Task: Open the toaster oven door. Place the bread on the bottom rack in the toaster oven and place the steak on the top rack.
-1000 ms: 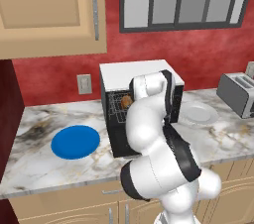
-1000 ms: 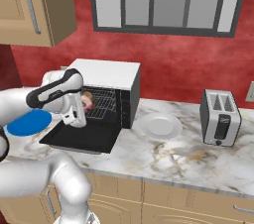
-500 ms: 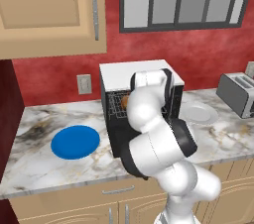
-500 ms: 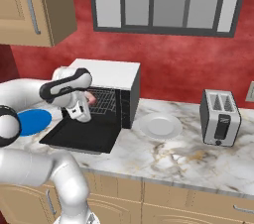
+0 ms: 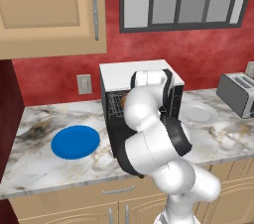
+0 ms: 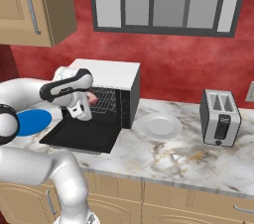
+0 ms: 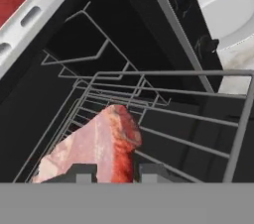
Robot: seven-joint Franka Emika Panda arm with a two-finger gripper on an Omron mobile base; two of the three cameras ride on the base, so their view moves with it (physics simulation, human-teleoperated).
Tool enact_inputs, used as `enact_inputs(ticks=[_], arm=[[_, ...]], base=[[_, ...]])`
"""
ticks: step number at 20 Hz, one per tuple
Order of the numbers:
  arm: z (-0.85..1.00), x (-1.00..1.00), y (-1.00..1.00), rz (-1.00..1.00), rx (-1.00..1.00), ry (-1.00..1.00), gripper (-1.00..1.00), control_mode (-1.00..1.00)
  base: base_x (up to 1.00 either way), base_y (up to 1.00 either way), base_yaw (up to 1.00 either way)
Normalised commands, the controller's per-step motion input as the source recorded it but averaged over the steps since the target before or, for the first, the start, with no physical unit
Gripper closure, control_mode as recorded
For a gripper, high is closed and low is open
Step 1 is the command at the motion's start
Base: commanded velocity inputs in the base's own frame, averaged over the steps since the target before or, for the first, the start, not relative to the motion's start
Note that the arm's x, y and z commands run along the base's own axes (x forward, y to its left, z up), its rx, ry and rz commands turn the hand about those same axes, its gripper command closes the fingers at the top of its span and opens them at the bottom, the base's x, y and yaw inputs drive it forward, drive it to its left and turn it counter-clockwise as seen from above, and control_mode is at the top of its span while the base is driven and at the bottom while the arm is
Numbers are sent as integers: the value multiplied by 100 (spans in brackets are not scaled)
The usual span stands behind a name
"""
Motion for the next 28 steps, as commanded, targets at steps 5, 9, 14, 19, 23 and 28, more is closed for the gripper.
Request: enact_inputs(ticks=[5, 9, 14, 19, 23, 28], arm=[[27, -1, 0, 0, 0, 0, -100, -100], [20, -58, 3, 3, 0, 4, -100, -100], [0, -100, 10, 9, 0, 10, -100, -100], [0, -36, 0, 12, 0, 8, -100, -100], [0, 26, 6, 10, 0, 17, -100, -100], [0, 34, 5, 7, 0, 13, -100, -100]], base=[[0, 0, 0], [0, 0, 0], [0, 0, 0], [0, 0, 0], [0, 0, 0], [0, 0, 0]])
